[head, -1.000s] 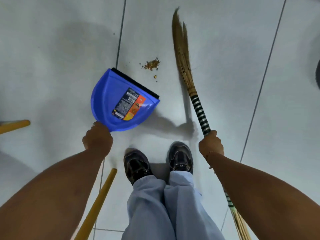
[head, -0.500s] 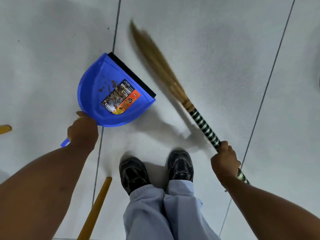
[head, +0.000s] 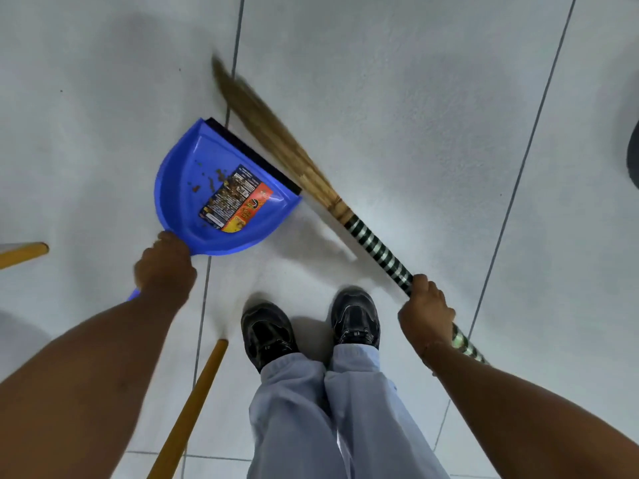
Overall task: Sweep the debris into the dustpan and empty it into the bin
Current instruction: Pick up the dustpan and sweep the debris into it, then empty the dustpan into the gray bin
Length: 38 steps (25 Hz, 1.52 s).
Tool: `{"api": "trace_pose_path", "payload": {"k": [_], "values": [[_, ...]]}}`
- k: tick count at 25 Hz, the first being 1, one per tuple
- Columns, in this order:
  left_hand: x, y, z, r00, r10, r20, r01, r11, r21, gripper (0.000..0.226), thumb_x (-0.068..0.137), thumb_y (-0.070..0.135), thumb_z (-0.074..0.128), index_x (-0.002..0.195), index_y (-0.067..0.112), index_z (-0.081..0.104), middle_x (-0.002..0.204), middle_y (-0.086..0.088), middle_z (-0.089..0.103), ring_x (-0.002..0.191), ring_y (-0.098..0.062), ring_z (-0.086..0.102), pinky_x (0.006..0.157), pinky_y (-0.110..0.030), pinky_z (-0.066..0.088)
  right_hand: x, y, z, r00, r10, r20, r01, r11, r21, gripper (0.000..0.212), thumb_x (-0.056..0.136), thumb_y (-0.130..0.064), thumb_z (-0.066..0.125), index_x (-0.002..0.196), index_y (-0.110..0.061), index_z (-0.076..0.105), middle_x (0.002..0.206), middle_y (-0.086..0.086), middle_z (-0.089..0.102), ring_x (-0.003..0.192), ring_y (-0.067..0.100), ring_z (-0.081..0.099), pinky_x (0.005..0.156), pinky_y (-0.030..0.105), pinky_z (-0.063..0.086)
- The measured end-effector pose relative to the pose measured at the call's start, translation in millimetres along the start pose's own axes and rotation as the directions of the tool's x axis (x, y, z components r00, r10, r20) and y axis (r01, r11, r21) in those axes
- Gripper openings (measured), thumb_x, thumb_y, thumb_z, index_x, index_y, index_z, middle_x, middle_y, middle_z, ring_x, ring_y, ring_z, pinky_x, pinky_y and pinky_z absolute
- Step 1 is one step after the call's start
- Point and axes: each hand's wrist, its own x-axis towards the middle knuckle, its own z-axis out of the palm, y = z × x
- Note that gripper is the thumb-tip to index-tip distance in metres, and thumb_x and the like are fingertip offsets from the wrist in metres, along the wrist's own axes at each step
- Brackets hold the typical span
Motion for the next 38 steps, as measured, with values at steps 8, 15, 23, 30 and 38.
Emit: {"api": "trace_pose_path", "payload": {"k": [8,15,23,30,38], "values": [[-141.8,69.2,-89.8,0.999,-0.020,0.047,0.031,0.973,-0.230,0.044,0.085,0.021,0.066,0.116,-0.004,0.047,0.117,-0.024,0.060,0.111,-0.043,0.056,0.091,-0.045,0.048,-69.8,-25.1,-117.3,0.985,-0.015,-0.170,0.070,0.944,0.324,0.053,0.099,-0.026,0.043,0.148,-0.015,0.027,0.129,0.011,0.055,0.107,0.033,0.058,0.080,0.042,0.051],[-247.7,177.5,-207.4,0.966,0.222,-0.132,-0.243,0.954,-0.173,0.042,0.082,0.023,0.067,0.112,-0.003,0.051,0.112,-0.022,0.063,0.108,-0.043,0.059,0.088,-0.044,0.049,-83.1,76.0,-253.6,0.977,0.103,-0.188,-0.031,0.936,0.352,0.039,0.098,-0.026,0.042,0.134,-0.012,0.042,0.120,0.017,0.059,0.103,0.037,0.061,0.080,0.043,0.051],[-319.3,408.5,-255.1,0.774,0.606,-0.182,-0.563,0.791,0.241,0.035,0.090,0.021,0.055,0.121,0.004,0.050,0.110,-0.016,0.066,0.102,-0.039,0.062,0.082,-0.040,0.050,-36.3,238.1,-308.5,0.974,0.220,0.044,-0.218,0.878,0.426,0.038,0.098,-0.022,0.036,0.135,-0.017,0.042,0.129,0.015,0.056,0.114,0.036,0.058,0.092,0.041,0.048],[-372.7,627.5,-252.9,0.539,0.835,0.111,-0.842,0.539,0.035,0.034,0.094,0.028,0.051,0.123,0.010,0.057,0.118,-0.019,0.065,0.112,-0.034,0.058,0.089,-0.034,0.045,11.1,363.7,-340.4,0.979,0.150,0.138,-0.188,0.927,0.324,0.036,0.098,-0.023,0.037,0.134,-0.016,0.040,0.121,0.010,0.059,0.110,0.031,0.061,0.086,0.038,0.051],[-396.7,727.9,-230.2,0.679,0.482,0.554,-0.328,0.874,-0.359,0.052,0.102,0.040,0.027,0.066,0.006,0.045,0.059,-0.009,0.045,0.044,-0.018,0.038,0.039,-0.018,0.032,48.8,395.8,-354.3,0.976,0.094,0.197,-0.157,0.930,0.333,0.040,0.099,-0.022,0.039,0.138,-0.015,0.036,0.123,0.010,0.058,0.108,0.031,0.061,0.082,0.037,0.051]]}}
